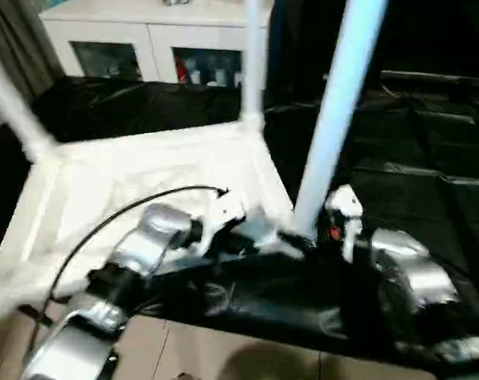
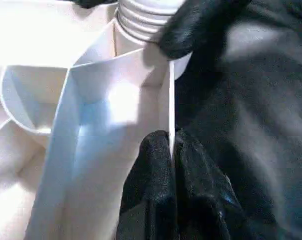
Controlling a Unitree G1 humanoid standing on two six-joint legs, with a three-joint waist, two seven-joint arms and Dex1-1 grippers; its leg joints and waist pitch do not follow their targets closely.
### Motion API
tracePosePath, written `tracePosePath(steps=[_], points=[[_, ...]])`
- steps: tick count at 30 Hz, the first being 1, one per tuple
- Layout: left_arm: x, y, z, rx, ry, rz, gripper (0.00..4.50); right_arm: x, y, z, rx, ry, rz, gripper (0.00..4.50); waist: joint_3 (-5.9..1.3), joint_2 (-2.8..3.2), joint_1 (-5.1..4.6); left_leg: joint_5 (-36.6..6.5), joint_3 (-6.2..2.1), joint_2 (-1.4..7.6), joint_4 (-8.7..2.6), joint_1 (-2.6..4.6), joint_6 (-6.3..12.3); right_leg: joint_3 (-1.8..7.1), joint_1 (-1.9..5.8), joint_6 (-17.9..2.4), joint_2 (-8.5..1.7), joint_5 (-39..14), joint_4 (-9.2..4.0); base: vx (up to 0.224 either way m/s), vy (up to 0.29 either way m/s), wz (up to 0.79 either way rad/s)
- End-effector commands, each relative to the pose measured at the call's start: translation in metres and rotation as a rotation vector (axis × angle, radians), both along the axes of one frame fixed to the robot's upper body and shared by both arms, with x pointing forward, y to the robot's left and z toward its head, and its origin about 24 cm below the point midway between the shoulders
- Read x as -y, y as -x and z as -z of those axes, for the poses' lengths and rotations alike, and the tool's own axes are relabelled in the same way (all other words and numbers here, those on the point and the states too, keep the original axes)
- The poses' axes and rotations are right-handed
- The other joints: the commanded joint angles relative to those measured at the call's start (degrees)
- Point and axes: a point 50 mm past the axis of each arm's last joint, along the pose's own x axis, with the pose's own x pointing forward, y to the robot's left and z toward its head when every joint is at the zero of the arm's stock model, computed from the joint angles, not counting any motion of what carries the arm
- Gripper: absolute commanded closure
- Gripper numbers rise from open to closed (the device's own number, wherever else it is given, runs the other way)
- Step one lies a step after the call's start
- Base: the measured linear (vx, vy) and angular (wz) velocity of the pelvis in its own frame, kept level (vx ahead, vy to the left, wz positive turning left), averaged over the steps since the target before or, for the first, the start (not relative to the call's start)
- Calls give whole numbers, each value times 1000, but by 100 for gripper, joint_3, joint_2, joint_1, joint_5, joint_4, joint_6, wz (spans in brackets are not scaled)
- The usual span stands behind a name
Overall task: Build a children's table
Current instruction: Rotate leg to tighten
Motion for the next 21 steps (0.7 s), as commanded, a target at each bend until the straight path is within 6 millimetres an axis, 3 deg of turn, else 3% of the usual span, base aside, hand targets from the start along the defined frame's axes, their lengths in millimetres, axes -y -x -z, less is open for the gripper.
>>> tracePosePath(steps=[1, 6, 14, 17, 21], points=[[7, 10, -1, -46, 19, 101, 450, 6, 6, 0, -22, 11, -50, 79, -373, -82, 6, -1119, -117, 283, -388, 116, 552, 260, 263, -1425, -392, -1203, -445, 0, 0, 0], [1, 15, -3, -58, 10, 122, 450, 15, 12, 0, -74, 31, -101, 79, -378, -88, 27, -1107, -129, 280, -395, 103, 494, 261, 290, -1387, -397, -1197, -436, 0, 0, 0], [-2, 15, -5, -38, 2, 102, 450, 3, 14, 1, -108, -29, -112, 145, -373, -74, -4, -1127, -133, 258, -393, 100, 428, 252, 275, -1328, -383, -1338, -455, 0, 0, 0], [2, 7, -5, -1, 11, 32, 450, -3, 16, 8, -124, -44, -74, 160, -371, -89, -9, -1168, -133, 250, -394, 106, 392, 257, 275, -1295, -389, -1412, -473, 0, 0, 0], [8, -6, -5, 57, 17, -114, 450, -10, 6, 24, -99, 11, 129, 165, -356, -96, -31, -1313, -139, 234, -406, 125, 274, 253, 255, -1167, -396, -1816, -519, 0, 0, 0]])
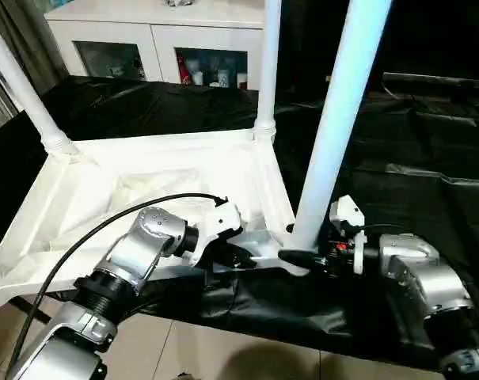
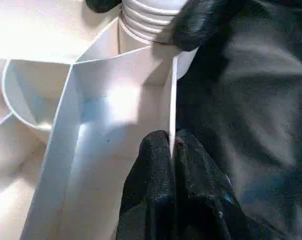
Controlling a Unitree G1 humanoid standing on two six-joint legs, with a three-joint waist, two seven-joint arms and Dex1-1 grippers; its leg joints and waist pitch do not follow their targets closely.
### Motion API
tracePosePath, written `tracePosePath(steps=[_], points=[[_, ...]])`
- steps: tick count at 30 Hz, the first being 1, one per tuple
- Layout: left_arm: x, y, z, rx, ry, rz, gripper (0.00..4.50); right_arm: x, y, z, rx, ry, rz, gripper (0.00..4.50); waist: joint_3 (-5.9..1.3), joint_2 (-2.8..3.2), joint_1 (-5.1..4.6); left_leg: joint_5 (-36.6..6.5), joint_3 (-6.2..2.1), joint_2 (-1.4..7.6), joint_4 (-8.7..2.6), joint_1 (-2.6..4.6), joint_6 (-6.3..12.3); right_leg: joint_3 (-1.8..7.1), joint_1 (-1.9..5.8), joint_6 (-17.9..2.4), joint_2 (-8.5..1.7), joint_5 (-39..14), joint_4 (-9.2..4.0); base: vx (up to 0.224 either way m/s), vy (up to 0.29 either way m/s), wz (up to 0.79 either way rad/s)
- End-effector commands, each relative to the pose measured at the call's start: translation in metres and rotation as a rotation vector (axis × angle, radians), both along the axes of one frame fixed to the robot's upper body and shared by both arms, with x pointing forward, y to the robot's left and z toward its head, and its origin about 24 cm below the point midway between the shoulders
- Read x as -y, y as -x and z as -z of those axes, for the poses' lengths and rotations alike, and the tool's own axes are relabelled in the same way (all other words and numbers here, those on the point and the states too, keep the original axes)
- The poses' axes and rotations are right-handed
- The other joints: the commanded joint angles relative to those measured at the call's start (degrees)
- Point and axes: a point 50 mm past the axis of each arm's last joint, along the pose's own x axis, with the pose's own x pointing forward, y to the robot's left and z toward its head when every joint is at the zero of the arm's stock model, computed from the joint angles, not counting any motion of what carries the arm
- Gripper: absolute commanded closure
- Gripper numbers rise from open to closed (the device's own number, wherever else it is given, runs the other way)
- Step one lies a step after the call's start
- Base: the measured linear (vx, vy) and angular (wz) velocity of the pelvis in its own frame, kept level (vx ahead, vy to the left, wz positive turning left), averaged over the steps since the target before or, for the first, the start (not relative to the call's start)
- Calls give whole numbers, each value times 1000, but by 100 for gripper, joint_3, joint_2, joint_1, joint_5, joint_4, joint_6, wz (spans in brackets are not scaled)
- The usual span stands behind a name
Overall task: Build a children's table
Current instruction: Rotate leg to tighten
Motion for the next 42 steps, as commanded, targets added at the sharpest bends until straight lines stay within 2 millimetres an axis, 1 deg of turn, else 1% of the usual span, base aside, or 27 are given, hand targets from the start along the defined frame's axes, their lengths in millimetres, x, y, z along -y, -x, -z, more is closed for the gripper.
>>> tracePosePath(steps=[1, 3, 4, 5, 8, 9, 11, 13, 14, 16, 17, 19, 22, 24, 26, 27, 28, 29, 30, 31, 32, 35, 36, 38, 39, 40, 42], points=[[10, -16, -7, 80, 29, -130, 450, -6, -6, 23, -39, 88, 173, 166, -345, -86, -32, -1358, -141, 225, -412, 117, 211, 248, 221, -1106, -392, -1958, -551, 0, 0, 0], [18, -30, -8, 117, 41, -269, 450, -18, -16, 34, -51, 104, 358, 167, -327, -83, -102, -1495, -144, 188, -415, 115, 91, 233, 204, -1045, -384, -2239, -577, 0, 0, 0], [20, -32, -8, 119, 45, -292, 450, -21, -18, 35, -55, 97, 389, 168, -325, -88, -122, -1656, -166, 185, -413, 159, 15, 222, 198, -966, -400, -2533, -614, 0, 0, 0], [20, -32, -8, 119, 45, -292, 450, -21, -18, 35, -55, 97, 389, 168, -327, -97, -131, -1673, -176, 179, -415, 141, 66, 226, 216, -877, -409, -2644, -636, 0, 0, 0], [28, -39, -9, 132, 61, -364, 450, -39, -23, 35, -50, 74, 446, 169, -329, -86, -144, -1673, -173, 192, -433, 125, 141, 230, 203, -863, -389, -2494, -636, 0, 0, 0], [33, -42, -9, 139, 69, -392, 450, -51, -25, 34, -34, 74, 443, 169, -338, -76, -141, -1690, -173, 195, -432, 139, 135, 233, 199, -869, -393, -2467, -630, 0, 0, 0], [41, -43, -9, 148, 69, -398, 450, -71, -27, 31, -6, 71, 422, 169, -335, -82, -138, -1663, -172, 188, -431, 125, 147, 236, 205, -897, -400, -2399, -631, 0, 0, 0], [46, -44, -8, 147, 76, -385, 450, -84, -28, 28, -6, 40, 387, 169, -344, -83, -138, -1647, -171, 186, -429, 118, 187, 237, 216, -936, -407, -2315, -623, 0, 0, 0], [46, -44, -8, 147, 76, -385, 450, -84, -28, 28, -6, 40, 387, 114, -342, -89, -131, -1627, -165, 186, -425, 117, 222, 243, 222, -944, -411, -2280, -619, 0, 0, 0], [49, -43, -8, 141, 84, -356, 450, -88, -30, 26, -8, 15, 369, 100, -343, -125, -126, -1563, -160, 192, -426, 105, 274, 245, 227, -964, -411, -2251, -614, 0, 0, 0], [49, -41, -8, 135, 85, -323, 450, -85, -31, 24, 5, 21, 352, 94, -346, -133, -122, -1546, -155, 188, -421, 105, 293, 246, 228, -962, -413, -2256, -615, 0, 0, 0], [47, -37, -7, 118, 87, -258, 450, -78, -31, 22, 31, 38, 321, 70, -341, -117, -115, -1543, -161, 205, -432, 104, 307, 247, 225, -975, -416, -2248, -607, 0, 0, 0], [45, -32, -6, 103, 83, -198, 450, -70, -29, 20, 39, 29, 269, 61, -348, -128, -112, -1511, -162, 213, -435, 91, 332, 254, 244, -1009, -420, -2130, -587, 0, 0, 0], [40, -26, -5, 85, 80, -123, 450, -54, -24, 16, 56, 30, 176, 61, -364, -126, -93, -1381, -160, 225, -426, 71, 415, 257, 279, -1058, -418, -1842, -551, 0, 0, 0], [35, -21, -5, 67, 78, -68, 450, -41, -20, 13, 79, 51, 111, 61, -388, -111, -86, -1100, -148, 235, -396, 48, 568, 260, 297, -1242, -415, -1227, -482, 0, 0, 0], [33, -20, -5, 70, 76, -55, 450, -36, -18, 11, 93, 59, 90, 61, -394, -86, -83, -1046, -153, 238, -394, 41, 592, 252, 306, -1282, -413, -1120, -468, 0, 0, 0], [31, -20, -5, 73, 75, -47, 450, -32, -17, 10, 102, 63, 76, 61, -404, -98, -81, -970, -132, 232, -371, 52, 645, 254, 291, -1359, -395, -910, -456, 0, 0, 0], [28, -17, -6, 60, 83, -21, 450, -24, -15, 7, 91, 43, 54, 61, -407, -71, -77, -937, -141, 240, -373, 50, 652, 253, 298, -1404, -403, -819, -438, 0, 0, 0], [26, -15, -6, 53, 84, -3, 450, -20, -14, 4, 89, 35, 42, 61, -417, -82, -70, -860, -134, 236, -363, 42, 714, 242, 327, -1468, -384, -600, -417, 0, 0, 0], [23, -11, -5, 37, 83, 22, 450, -14, -12, 2, 86, 28, 25, 61, -407, -79, -58, -854, -133, 255, -370, 40, 766, 241, 322, -1523, -386, -529, -407, 0, 0, 0], [20, -8, -5, 22, 78, 49, 450, -9, -10, -1, 80, 23, 6, 61, -408, -53, -44, -923, -126, 263, -367, 54, 756, 235, 317, -1544, -382, -577, -414, 0, 0, 0], [11, 4, -4, -19, 65, 115, 450, 6, -2, -7, 56, 20, -64, 61, -394, -45, -19, -1111, -125, 289, -390, 89, 674, 238, 295, -1548, -379, -783, -423, 0, 0, 0], [9, 6, -4, -25, 62, 125, 450, 10, 0, -8, 49, 24, -81, 61, -377, -28, 11, -1207, -127, 303, -404, 95, 612, 245, 280, -1509, -385, -964, -446, 0, 0, 0], [3, 11, -4, -41, 47, 149, 450, 16, 4, -9, 27, 30, -116, 61, -370, -31, 48, -1329, -120, 301, -419, 118, 490, 256, 261, -1447, -376, -1195, -463, 0, 0, 0], [1, 13, -5, -49, 43, 159, 450, 19, 6, -10, 12, 30, -129, 61, -363, -31, 45, -1355, -128, 301, -428, 106, 460, 256, 267, -1433, -379, -1231, -459, 0, 0, 0], [0, 14, -5, -53, 40, 164, 450, 20, 7, -9, 1, 30, -137, 87, -360, -41, 37, -1370, -135, 289, -433, 94, 428, 253, 275, -1381, -383, -1314, -466, 0, 0, 0], [-1, 14, -5, -55, 38, 168, 450, 21, 8, -9, -7, 34, -146, 95, -359, -40, 28, -1405, -132, 279, -428, 104, 390, 259, 264, -1347, -385, -1423, -483, 0, 0, 0]])
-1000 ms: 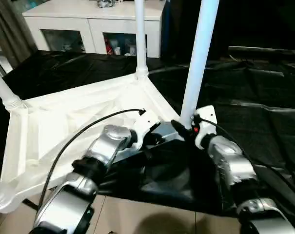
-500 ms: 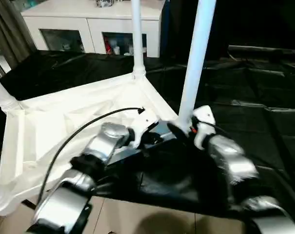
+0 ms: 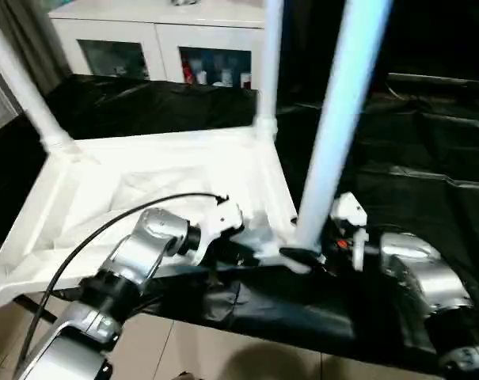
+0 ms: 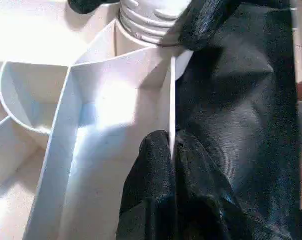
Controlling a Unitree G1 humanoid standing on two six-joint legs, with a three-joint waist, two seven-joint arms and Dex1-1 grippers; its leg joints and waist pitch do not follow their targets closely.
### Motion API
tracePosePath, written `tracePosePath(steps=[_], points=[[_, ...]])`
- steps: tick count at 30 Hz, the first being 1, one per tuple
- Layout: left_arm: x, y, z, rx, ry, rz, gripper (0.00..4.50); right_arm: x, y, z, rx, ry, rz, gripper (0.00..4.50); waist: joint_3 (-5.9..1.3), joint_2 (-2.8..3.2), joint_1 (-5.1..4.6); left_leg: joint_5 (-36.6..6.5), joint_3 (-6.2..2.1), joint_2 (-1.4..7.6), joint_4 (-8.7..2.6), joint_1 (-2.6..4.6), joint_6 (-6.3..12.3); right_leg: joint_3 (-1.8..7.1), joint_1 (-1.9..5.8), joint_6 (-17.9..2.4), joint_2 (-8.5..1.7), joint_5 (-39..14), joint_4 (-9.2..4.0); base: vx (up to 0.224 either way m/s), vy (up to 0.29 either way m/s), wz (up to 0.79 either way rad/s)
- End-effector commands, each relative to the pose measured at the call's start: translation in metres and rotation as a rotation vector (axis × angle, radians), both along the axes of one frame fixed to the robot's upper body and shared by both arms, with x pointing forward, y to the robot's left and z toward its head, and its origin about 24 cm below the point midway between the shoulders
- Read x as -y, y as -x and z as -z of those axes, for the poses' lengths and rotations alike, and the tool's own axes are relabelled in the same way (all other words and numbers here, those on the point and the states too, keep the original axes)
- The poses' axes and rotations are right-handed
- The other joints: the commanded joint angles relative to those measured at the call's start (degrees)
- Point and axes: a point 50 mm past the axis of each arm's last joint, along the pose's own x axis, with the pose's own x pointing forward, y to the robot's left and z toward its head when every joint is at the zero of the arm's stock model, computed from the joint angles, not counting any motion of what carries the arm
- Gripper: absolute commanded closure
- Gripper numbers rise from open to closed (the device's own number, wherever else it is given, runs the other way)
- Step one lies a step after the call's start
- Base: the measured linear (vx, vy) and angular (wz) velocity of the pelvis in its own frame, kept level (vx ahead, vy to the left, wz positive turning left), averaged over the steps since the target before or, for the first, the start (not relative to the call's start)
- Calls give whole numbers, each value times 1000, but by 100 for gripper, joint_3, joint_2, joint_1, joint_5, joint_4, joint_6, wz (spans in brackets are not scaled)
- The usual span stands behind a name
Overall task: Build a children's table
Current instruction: Rotate leg to tighten
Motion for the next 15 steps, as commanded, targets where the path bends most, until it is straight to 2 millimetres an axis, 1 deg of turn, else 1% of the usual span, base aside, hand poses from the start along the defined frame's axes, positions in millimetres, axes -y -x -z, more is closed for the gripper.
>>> tracePosePath(steps=[1, 2, 3, 4, 5, 6, 7, 8, 11, 12, 13, 14, 15], points=[[3, 6, -5, -20, 16, 73, 450, 6, 2, 0, -21, 16, 1, 100, -346, -44, -13, -1381, -140, 276, -423, 110, 374, 261, 268, -1333, -384, -1411, -478, 0, 0, 0], [3, 7, -5, -20, 14, 74, 450, 6, 3, 0, -26, 18, -5, 100, -349, -49, -18, -1345, -142, 270, -420, 99, 372, 259, 279, -1324, -386, -1397, -476, 0, 0, 0], [3, 7, -5, -20, 13, 74, 450, 6, 3, 0, -26, 18, -5, 113, -349, -49, -18, -1345, -142, 270, -420, 99, 372, 259, 279, -1324, -386, -1397, -476, 0, 0, 0], [3, 7, -6, -18, 12, 68, 450, 3, 4, 0, -37, 2, -7, 136, -362, -49, -15, -1234, -142, 273, -412, 101, 387, 263, 279, -1329, -385, -1268, -460, 0, 0, 0], [3, 7, -6, -18, 13, 67, 450, 1, 4, 0, -39, -2, -8, 143, -370, -44, -14, -1160, -142, 270, -405, 97, 418, 259, 281, -1355, -377, -1144, -448, 0, 0, 0], [3, 7, -6, -18, 13, 67, 450, 1, 4, 0, -39, -2, -8, 143, -370, -44, -14, -1160, -142, 270, -405, 97, 418, 259, 281, -1355, -377, -1144, -448, 0, 0, 0], [4, 6, -7, -11, 20, 51, 450, -4, 6, 3, -53, -22, -12, 154, -370, -44, -18, -1122, -139, 264, -400, 95, 438, 253, 280, -1384, -372, -1060, -441, 0, 0, 0], [4, 6, -7, -11, 20, 50, 450, -4, 6, 3, -53, -22, -12, 169, -370, -45, -17, -1116, -138, 263, -396, 94, 445, 254, 282, -1386, -375, -1053, -445, 0, 0, 0], [7, 1, -7, 14, 30, 0, 450, -9, 6, 6, -63, -48, 18, 172, -360, -46, -21, -1213, -141, 256, -399, 100, 392, 251, 275, -1357, -383, -1254, -465, 0, 0, 0], [10, -6, -7, 44, 32, -68, 450, -13, 3, 13, -53, -38, 100, 174, -358, -38, -36, -1234, -141, 259, -402, 96, 368, 259, 258, -1343, -385, -1291, -467, 0, 0, 0], [11, -8, -7, 52, 32, -93, 450, -14, 1, 16, -45, -26, 135, 174, -344, -56, -53, -1344, -141, 240, -407, 111, 305, 251, 256, -1298, -380, -1487, -501, 0, 0, 0], [14, -13, -6, 71, 33, -145, 450, -16, -5, 22, -24, 2, 230, 175, -337, -65, -66, -1390, -144, 240, -413, 114, 235, 255, 242, -1216, -393, -1724, -518, 0, 0, 0], [15, -16, -6, 83, 33, -180, 450, -17, -9, 26, -11, 20, 294, 175, -331, -49, -79, -1452, -143, 233, -416, 127, 183, 255, 219, -1186, -395, -1850, -535, 0, 0, 0]])
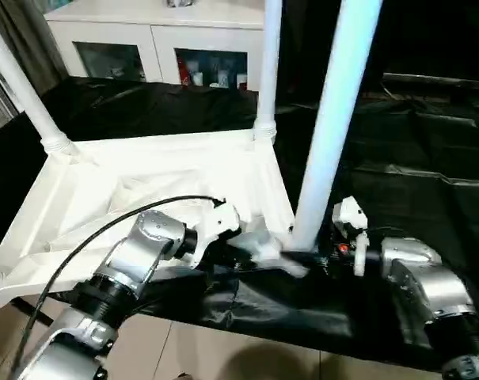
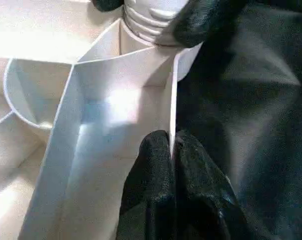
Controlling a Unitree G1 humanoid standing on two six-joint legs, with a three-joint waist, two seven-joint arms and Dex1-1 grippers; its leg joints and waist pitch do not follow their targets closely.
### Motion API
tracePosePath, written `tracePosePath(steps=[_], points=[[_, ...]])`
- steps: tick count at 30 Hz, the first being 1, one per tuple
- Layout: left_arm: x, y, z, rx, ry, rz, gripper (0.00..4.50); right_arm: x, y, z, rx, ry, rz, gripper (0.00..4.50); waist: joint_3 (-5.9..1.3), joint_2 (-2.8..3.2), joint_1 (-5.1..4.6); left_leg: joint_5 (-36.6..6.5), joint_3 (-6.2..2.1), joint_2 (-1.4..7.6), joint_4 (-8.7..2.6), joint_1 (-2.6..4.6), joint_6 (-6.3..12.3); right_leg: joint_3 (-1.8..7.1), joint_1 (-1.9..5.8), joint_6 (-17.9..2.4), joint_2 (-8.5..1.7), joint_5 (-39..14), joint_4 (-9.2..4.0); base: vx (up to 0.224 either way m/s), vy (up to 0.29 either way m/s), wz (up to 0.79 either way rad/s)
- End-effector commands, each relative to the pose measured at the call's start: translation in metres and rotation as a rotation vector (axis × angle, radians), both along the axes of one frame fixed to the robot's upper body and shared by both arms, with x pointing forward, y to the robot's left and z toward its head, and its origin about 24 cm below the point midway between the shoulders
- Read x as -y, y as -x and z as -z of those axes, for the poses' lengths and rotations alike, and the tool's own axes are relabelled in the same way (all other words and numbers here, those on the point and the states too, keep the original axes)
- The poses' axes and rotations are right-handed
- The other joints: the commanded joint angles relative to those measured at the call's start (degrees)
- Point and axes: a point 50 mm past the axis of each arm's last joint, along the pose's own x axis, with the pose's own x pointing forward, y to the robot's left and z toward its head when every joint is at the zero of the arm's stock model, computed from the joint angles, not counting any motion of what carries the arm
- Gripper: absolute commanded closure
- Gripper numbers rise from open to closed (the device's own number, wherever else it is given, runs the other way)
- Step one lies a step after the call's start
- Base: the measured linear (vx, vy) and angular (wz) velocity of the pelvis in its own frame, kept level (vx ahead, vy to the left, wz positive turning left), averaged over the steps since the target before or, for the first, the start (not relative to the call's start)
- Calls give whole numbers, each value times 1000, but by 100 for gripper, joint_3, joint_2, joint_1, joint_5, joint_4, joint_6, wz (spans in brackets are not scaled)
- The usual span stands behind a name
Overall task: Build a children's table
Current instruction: Rotate leg to tighten
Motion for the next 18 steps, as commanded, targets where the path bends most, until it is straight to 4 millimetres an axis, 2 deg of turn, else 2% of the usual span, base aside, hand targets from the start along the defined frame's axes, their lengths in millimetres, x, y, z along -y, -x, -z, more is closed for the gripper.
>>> tracePosePath(steps=[1, 3, 4, 5, 7, 10, 11, 13, 18], points=[[13, -15, -8, 72, 33, -116, 450, -8, -7, 22, -35, 84, 194, 176, -328, -57, -52, -1487, -167, 229, -432, 97, 88, 246, 242, -1098, -405, -2013, -542, 0, 0, 0], [16, -18, -8, 81, 35, -152, 450, -10, -10, 26, -40, 94, 256, 176, -326, -66, -91, -1536, -162, 201, -428, 112, 55, 234, 228, -1044, -388, -2126, -572, 0, 0, 0], [21, -23, -7, 88, 37, -213, 450, -16, -15, 30, -53, 87, 349, 176, -320, -71, -126, -1611, -163, 198, -424, 113, 108, 242, 214, -996, -393, -2262, -593, 0, 0, 0], [25, -26, -6, 90, 37, -251, 450, -22, -18, 31, -63, 71, 409, 176, -320, -76, -125, -1684, -164, 205, -427, 145, 104, 242, 193, -955, -391, -2368, -621, 0, 0, 0], [35, -33, -7, 106, 52, -323, 450, -39, -22, 33, -83, 29, 483, 176, -318, -72, -123, -1666, -166, 193, -433, 129, 111, 241, 195, -908, -390, -2396, -630, 0, 0, 0], [41, -35, -7, 113, 59, -339, 450, -52, -23, 33, -81, 23, 480, 176, -324, -74, -110, -1634, -170, 199, -444, 117, 154, 242, 210, -898, -390, -2269, -620, 0, 0, 0], [47, -35, -6, 117, 64, -318, 450, -66, -23, 30, -61, -6, 446, 176, -327, -80, -108, -1649, -166, 202, -442, 117, 176, 248, 204, -906, -398, -2228, -621, 0, 0, 0], [48, -34, -6, 117, 68, -310, 450, -68, -24, 29, -60, -25, 437, 120, -328, -80, -107, -1653, -170, 198, -443, 107, 209, 245, 222, -920, -405, -2216, -614, 0, 0, 0], [44, -27, -6, 95, 75, -202, 450, -62, -20, 20, -23, -51, 288, 62, -326, -84, -93, -1592, -166, 210, -448, 100, 287, 250, 231, -934, -402, -2197, -612, 0, 0, 0]])
